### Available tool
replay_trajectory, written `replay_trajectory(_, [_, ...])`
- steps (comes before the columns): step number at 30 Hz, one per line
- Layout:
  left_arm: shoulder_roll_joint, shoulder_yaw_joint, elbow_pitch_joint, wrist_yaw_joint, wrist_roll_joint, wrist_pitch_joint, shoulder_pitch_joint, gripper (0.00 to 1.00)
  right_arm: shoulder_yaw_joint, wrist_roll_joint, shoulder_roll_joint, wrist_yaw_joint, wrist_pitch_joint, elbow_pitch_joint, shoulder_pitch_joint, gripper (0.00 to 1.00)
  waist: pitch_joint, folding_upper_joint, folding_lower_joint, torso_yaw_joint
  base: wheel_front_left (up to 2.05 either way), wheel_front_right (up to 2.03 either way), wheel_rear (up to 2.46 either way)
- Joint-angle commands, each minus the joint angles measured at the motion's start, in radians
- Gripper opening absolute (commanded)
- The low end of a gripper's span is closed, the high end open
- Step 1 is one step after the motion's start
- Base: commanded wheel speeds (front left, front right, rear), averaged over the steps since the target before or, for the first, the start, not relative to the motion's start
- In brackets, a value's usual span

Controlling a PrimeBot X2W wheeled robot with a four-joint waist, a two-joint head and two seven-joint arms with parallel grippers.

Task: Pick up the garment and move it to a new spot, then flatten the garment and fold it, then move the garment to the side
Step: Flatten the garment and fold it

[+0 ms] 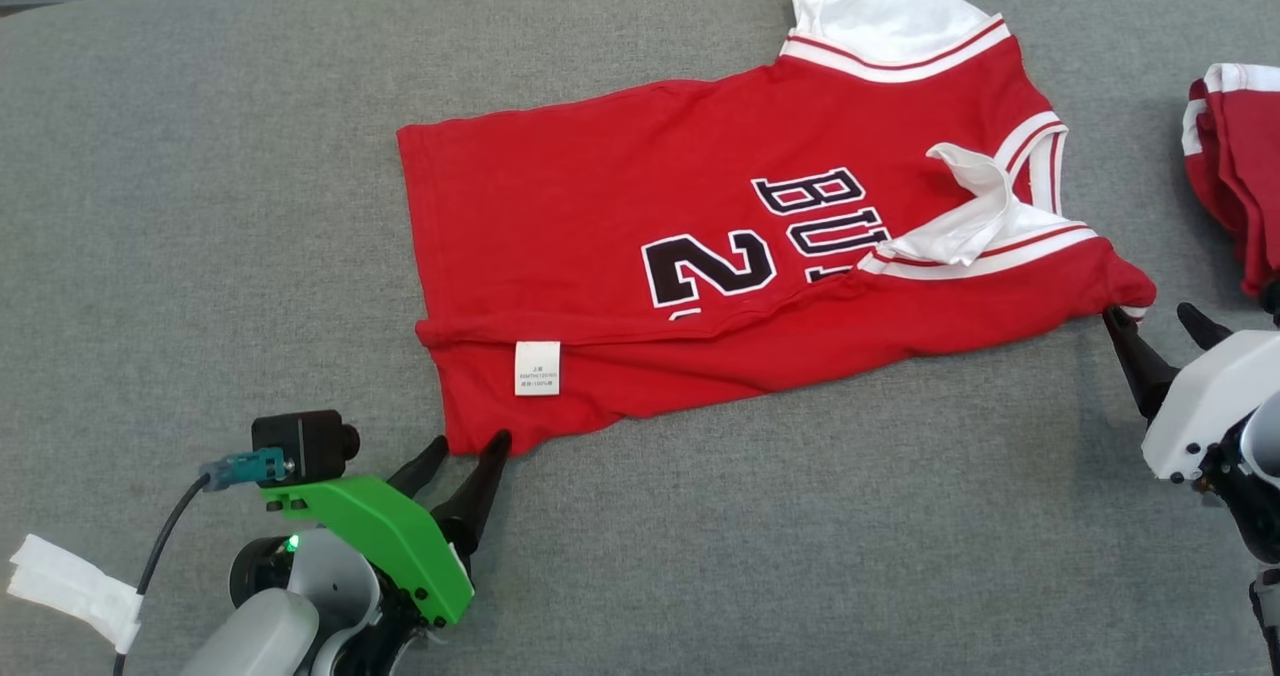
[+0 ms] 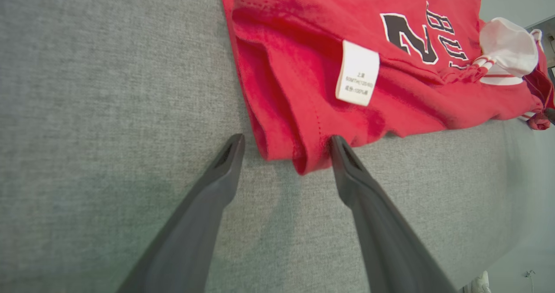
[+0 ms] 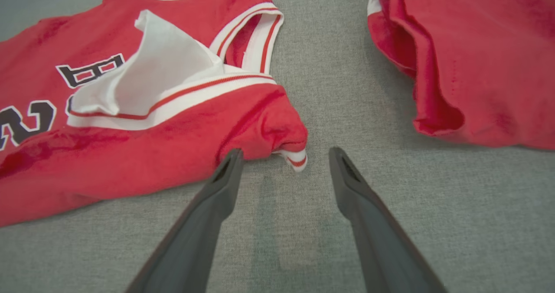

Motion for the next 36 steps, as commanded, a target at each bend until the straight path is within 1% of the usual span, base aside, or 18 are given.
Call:
replay_trajectory(1, [-0.005,-0.003,0.002,-0.008,0.005,0.002,-0.017,1.00,0.003,-0.016,-0.015,0.000,0.010,0.010,-0.018,1.00,0.016,0.0000,0.0000,0.010,0.00,0.00,0.00])
replay_trajectory(5, [-0.014,-0.013,0.011,-0.022,0.006,0.010,-0.035,1.00,0.014,-0.010,-0.043,0.000,0.022,0.056,-0.057,1.00,0.034,0.0000,0.0000,0.020,0.00,0.00,0.00])
replay_trajectory(14, [-0.034,-0.035,0.027,-0.041,0.000,0.026,-0.052,1.00,0.081,0.034,-0.037,0.000,0.038,0.081,-0.097,1.00,0.053,0.0000,0.0000,0.023,0.00,0.00,0.00])
replay_trajectory(15, [-0.034,-0.037,0.029,-0.042,0.001,0.029,-0.053,1.00,0.085,0.042,-0.039,0.000,0.037,0.081,-0.099,0.86,0.055,0.0000,0.0000,0.023,0.00,0.00,0.00])
replay_trajectory(16, [-0.036,-0.039,0.032,-0.043,0.001,0.030,-0.055,1.00,0.094,0.050,-0.042,0.000,0.040,0.082,-0.100,0.55,0.056,0.0000,0.0000,0.023,0.00,0.00,0.00])
replay_trajectory(17, [-0.037,-0.040,0.035,-0.045,0.001,0.030,-0.055,1.00,0.102,0.057,-0.046,0.000,0.039,0.080,-0.101,0.35,0.057,0.0000,0.0000,0.022,0.00,0.00,0.00])
replay_trajectory(18, [-0.037,-0.041,0.037,-0.047,0.001,0.030,-0.056,0.59,0.106,0.062,-0.050,0.000,0.035,0.079,-0.102,0.00,0.058,0.0000,0.0000,0.022,0.00,0.00,0.00])
replay_trajectory(19, [-0.040,-0.038,0.038,-0.050,-0.003,0.026,-0.059,0.26,0.113,0.070,-0.053,0.000,0.035,0.080,-0.101,0.00,0.059,0.0000,0.0000,0.021,0.00,0.00,0.00])
replay_trajectory(20, [-0.040,-0.036,0.040,-0.053,-0.006,0.024,-0.061,0.00,0.124,0.078,-0.060,0.000,0.038,0.080,-0.099,0.00,0.059,0.0000,0.0000,0.021,0.00,0.00,0.00])
replay_trajectory(22, [-0.032,-0.033,0.041,-0.061,-0.013,0.028,-0.063,0.00,0.138,0.100,-0.082,0.000,0.041,0.076,-0.097,0.00,0.058,0.0000,0.0000,0.020,0.00,0.00,0.00])
replay_trajectory(25, [-0.006,-0.021,0.027,-0.072,-0.026,0.040,-0.061,0.00,0.171,0.150,-0.135,0.000,0.065,0.056,-0.087,0.00,0.047,0.0000,0.0000,0.018,0.00,0.00,0.00])
replay_trajectory(28, [0.032,-0.004,-0.003,-0.078,-0.043,0.059,-0.041,0.00,0.205,0.231,-0.217,0.000,0.110,0.013,-0.076,0.00,0.032,0.0000,0.0000,0.018,0.00,0.00,0.00])
replay_trajectory(32, [0.077,0.005,-0.059,-0.076,-0.065,0.081,0.001,0.00,0.218,0.347,-0.336,0.000,0.181,-0.049,-0.043,0.00,0.010,0.0000,0.0000,0.018,0.00,0.00,0.00])
replay_trajectory(36, [0.091,0.001,-0.124,-0.066,-0.088,0.078,0.063,0.00,0.212,0.425,-0.421,0.000,0.253,-0.097,0.023,0.00,-0.001,0.0000,0.0000,0.019,0.00,0.00,0.00])
